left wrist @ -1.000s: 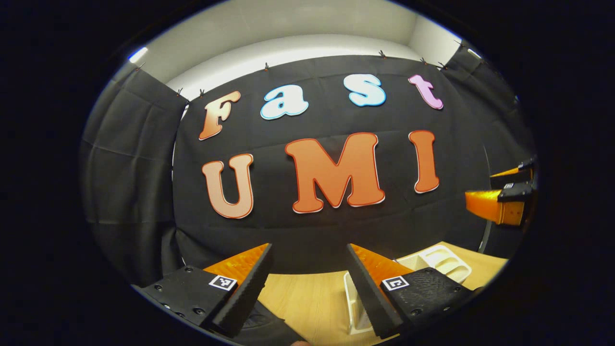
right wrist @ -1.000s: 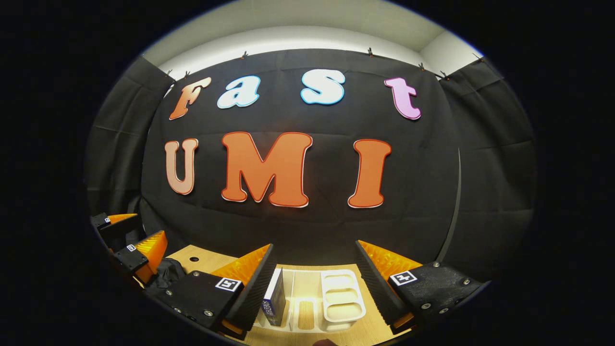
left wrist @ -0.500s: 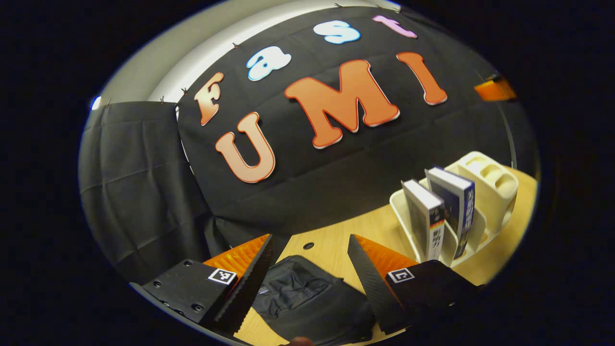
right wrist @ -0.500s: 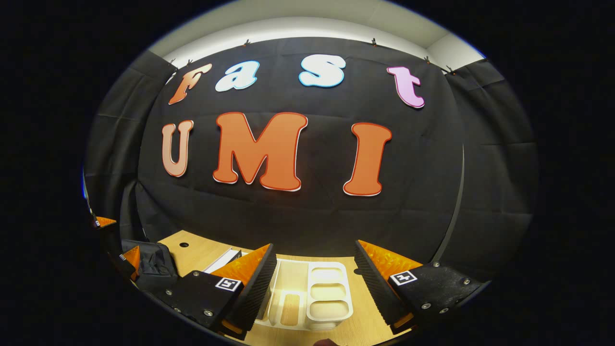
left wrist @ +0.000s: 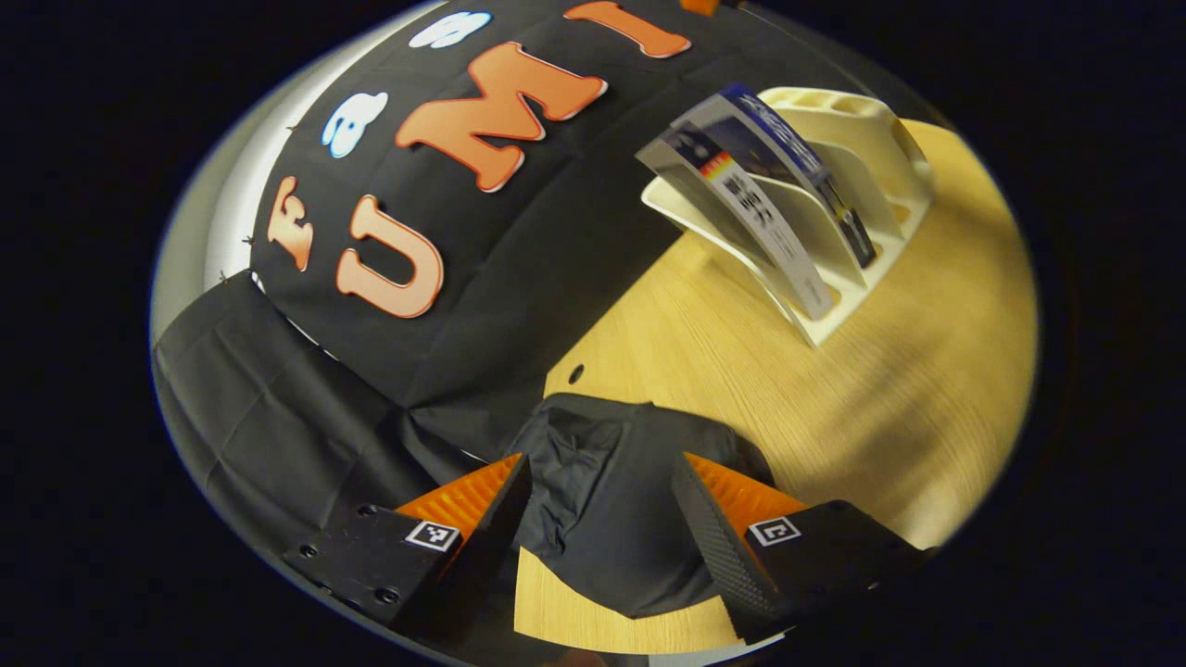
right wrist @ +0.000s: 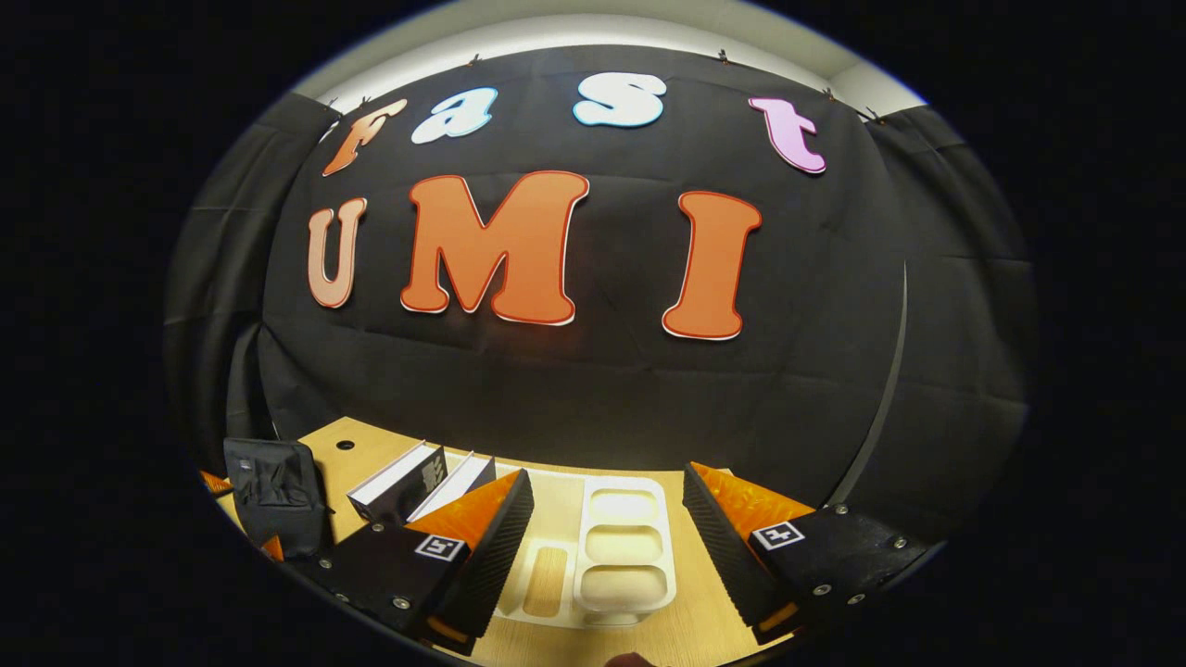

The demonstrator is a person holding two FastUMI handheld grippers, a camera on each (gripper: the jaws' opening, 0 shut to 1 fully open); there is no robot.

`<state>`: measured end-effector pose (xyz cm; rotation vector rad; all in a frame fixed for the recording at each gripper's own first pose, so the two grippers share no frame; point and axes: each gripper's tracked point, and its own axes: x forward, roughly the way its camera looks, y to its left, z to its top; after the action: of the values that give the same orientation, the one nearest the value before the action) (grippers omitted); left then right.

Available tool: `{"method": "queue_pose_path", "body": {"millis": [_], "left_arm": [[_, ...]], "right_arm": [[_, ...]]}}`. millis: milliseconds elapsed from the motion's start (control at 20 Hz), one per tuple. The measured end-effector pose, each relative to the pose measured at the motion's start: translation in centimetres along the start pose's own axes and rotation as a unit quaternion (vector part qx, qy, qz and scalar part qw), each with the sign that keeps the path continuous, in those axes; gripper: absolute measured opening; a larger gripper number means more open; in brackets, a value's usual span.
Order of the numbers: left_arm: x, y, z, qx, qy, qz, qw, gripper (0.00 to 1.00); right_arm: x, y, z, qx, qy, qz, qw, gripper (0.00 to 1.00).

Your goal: Open the schoolbag, grab two books from the bookshelf and put them into the schoolbag.

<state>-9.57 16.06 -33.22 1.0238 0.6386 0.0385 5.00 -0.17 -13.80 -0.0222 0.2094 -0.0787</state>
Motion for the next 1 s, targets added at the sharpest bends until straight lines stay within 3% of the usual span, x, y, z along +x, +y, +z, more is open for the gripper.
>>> {"method": "queue_pose_path", "body": {"millis": [200, 400, 750, 800, 950, 1000], "left_arm": [[0.7, -2.9, -3.1, 0.051, 0.030, -0.018, 0.998, 0.97], [0.8, -3.4, -5.8, 0.055, 0.066, -0.015, 0.996, 0.97], [3.4, -0.2, -4.8, 0.057, 0.082, 0.012, 0.995, 0.95], [4.0, 0.0, -5.4, 0.064, 0.093, 0.010, 0.994, 1.00], [5.8, -0.1, -6.7, 0.067, 0.116, -0.016, 0.991, 0.92], [6.3, 0.2, -6.5, 0.068, 0.118, -0.021, 0.990, 0.84]], "right_arm": [[0.0, -0.5, -0.6, -0.001, 0.005, -0.006, 1.000, 0.97], [0.2, -0.8, -0.8, 0.000, 0.009, -0.010, 1.000, 0.97], [0.2, -1.3, -0.2, 0.002, 0.006, -0.012, 1.000, 0.97], [0.2, -1.4, -0.1, 0.001, 0.005, -0.014, 1.000, 0.97], [-0.2, -2.1, 0.1, 0.003, 0.003, -0.019, 1.000, 0.97], [-0.4, -2.5, 0.2, 0.002, 0.002, -0.021, 1.000, 0.96]]}}
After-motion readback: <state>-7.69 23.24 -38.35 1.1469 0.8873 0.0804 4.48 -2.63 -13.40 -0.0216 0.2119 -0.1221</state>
